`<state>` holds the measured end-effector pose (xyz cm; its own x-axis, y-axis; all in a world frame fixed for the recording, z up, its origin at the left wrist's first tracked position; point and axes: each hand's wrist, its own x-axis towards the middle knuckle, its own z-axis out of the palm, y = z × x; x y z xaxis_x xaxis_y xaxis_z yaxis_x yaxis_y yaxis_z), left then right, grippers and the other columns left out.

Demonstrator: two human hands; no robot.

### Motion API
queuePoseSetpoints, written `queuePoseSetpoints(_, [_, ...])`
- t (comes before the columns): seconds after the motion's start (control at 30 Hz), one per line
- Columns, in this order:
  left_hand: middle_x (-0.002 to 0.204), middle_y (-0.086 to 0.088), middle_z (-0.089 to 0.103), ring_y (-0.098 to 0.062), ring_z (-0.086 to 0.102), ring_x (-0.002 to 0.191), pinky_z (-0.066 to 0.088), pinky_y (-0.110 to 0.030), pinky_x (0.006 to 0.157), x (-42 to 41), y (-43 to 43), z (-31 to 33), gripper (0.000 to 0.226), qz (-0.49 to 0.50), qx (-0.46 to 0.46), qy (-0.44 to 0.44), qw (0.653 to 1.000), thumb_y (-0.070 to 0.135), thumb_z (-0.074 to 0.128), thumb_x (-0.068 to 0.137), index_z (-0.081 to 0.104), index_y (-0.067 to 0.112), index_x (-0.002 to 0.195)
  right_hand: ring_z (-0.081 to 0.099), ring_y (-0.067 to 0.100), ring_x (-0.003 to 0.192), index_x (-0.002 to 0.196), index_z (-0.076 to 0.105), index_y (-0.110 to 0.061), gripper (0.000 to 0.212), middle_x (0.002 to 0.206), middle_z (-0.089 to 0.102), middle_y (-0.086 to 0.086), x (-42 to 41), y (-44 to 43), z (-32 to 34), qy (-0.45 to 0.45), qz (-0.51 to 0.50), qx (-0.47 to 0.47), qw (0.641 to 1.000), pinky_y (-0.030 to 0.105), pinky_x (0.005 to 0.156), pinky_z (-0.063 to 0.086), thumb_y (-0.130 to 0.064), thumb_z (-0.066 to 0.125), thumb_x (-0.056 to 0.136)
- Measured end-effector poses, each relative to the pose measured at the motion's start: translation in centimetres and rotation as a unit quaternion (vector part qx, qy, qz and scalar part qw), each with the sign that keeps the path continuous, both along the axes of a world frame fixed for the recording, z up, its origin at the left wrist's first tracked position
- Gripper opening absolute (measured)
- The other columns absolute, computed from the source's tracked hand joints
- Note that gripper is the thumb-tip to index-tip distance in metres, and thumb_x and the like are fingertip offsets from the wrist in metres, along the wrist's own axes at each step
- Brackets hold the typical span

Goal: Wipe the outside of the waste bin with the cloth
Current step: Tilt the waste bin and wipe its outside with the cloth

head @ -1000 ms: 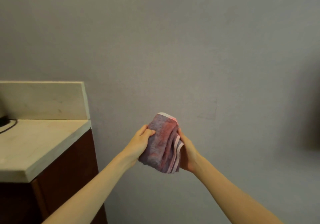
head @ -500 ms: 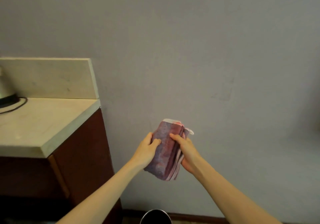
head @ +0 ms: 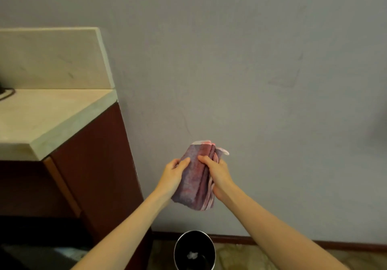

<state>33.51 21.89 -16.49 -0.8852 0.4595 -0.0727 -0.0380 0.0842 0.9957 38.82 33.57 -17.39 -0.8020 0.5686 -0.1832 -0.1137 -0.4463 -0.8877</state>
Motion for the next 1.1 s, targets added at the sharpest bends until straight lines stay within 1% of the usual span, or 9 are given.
queuePoseSetpoints(0.23, [0.097,-0.005,0.063,-0.014,0.065,0.082,0.054,-0.021,0.065,-0.8,0.6,-7.9,0.033,-0.008,0.050,0.004,0.999,0.026,0.054,0.093,0.049,0.005,0.118,0.068,0.030,0.097,0.116,0.058,-0.004,0.041,0.109,0.069,0.019,-0.6,1.0,-8.4,0.047,0.044,0.008,0.998,0.045,0.086,0.054,-0.009,0.073,0.077])
queuePoseSetpoints(0.33, [0.101,-0.003,0.061,-0.012,0.064,0.085,0.055,-0.018,0.064,-1.0,0.9,-12.0,0.033,-0.024,0.065,0.009,0.998,0.024,0.051,0.095,0.044,0.007,0.122,0.066,0.031,0.101,0.121,0.055,-0.003,0.052,0.112,0.067,0.020,-0.9,2.0,-13.1,0.029,0.088,-0.025,0.995,0.047,0.089,0.053,-0.018,0.075,0.076])
queuePoseSetpoints(0.47, [0.107,-0.006,0.059,-0.012,0.062,0.086,0.055,-0.015,0.065,-1.7,1.4,-17.8,0.034,-0.043,0.067,0.009,0.997,0.021,0.047,0.096,0.039,0.008,0.126,0.065,0.033,0.103,0.116,0.063,-0.005,0.045,0.112,0.068,0.020,-1.5,2.8,-19.5,-0.006,0.159,-0.076,0.984,0.048,0.095,0.049,-0.025,0.073,0.077])
queuePoseSetpoints(0.6, [0.110,-0.006,0.058,-0.012,0.061,0.088,0.055,-0.015,0.064,-2.2,1.8,-24.3,0.032,-0.047,0.070,-0.003,0.996,0.023,0.045,0.097,0.037,0.010,0.126,0.067,0.032,0.099,0.115,0.062,-0.003,0.049,0.107,0.069,0.020,-2.5,3.1,-25.8,-0.015,0.121,-0.057,0.991,0.046,0.090,0.052,-0.022,0.076,0.072])
queuePoseSetpoints(0.7, [0.108,-0.004,0.058,-0.011,0.062,0.088,0.055,-0.016,0.064,-2.7,2.3,-28.9,0.029,-0.041,0.065,-0.002,0.997,0.024,0.045,0.097,0.037,0.013,0.123,0.070,0.029,0.092,0.111,0.064,-0.002,0.044,0.100,0.072,0.017,-3.1,3.4,-30.1,-0.016,0.107,-0.041,0.993,0.038,0.076,0.056,-0.020,0.077,0.072])
queuePoseSetpoints(0.83, [0.119,-0.011,0.056,-0.020,0.061,0.099,0.055,-0.026,0.077,-3.5,3.3,-33.9,0.031,-0.036,0.054,0.011,0.998,0.024,0.044,0.097,0.036,0.012,0.125,0.071,0.026,0.086,0.104,0.066,-0.002,0.037,0.094,0.074,0.015,-3.4,4.2,-34.8,-0.009,0.097,-0.014,0.995,0.032,0.065,0.057,-0.015,0.077,0.072])
queuePoseSetpoints(0.9, [0.122,-0.013,0.054,-0.022,0.059,0.102,0.053,-0.028,0.081,-3.9,3.9,-36.3,0.032,-0.031,0.055,0.027,0.998,0.022,0.044,0.097,0.036,0.011,0.126,0.072,0.023,0.080,0.099,0.067,-0.006,0.029,0.088,0.075,0.012,-3.7,4.4,-37.2,0.007,0.055,0.025,0.998,0.028,0.058,0.056,-0.012,0.076,0.072])
queuePoseSetpoints(1.0, [0.114,-0.002,0.051,-0.012,0.059,0.093,0.053,-0.017,0.072,-4.1,5.0,-39.9,0.034,-0.024,0.058,0.052,0.997,0.021,0.044,0.097,0.035,0.011,0.129,0.071,0.018,0.077,0.084,0.066,-0.020,0.013,0.082,0.072,0.004,-4.1,4.5,-40.7,0.025,-0.026,0.110,0.993,0.029,0.061,0.056,-0.011,0.070,0.075])
queuePoseSetpoints(1.1, [0.102,0.006,0.049,-0.007,0.057,0.085,0.051,-0.011,0.064,-4.2,6.0,-43.7,0.031,-0.020,0.055,0.058,0.997,0.017,0.043,0.098,0.037,0.008,0.127,0.068,0.011,0.067,0.071,0.068,-0.023,0.012,0.065,0.069,-0.006,-4.2,5.1,-44.4,0.008,-0.059,0.177,0.982,0.030,0.060,0.056,-0.014,0.065,0.078])
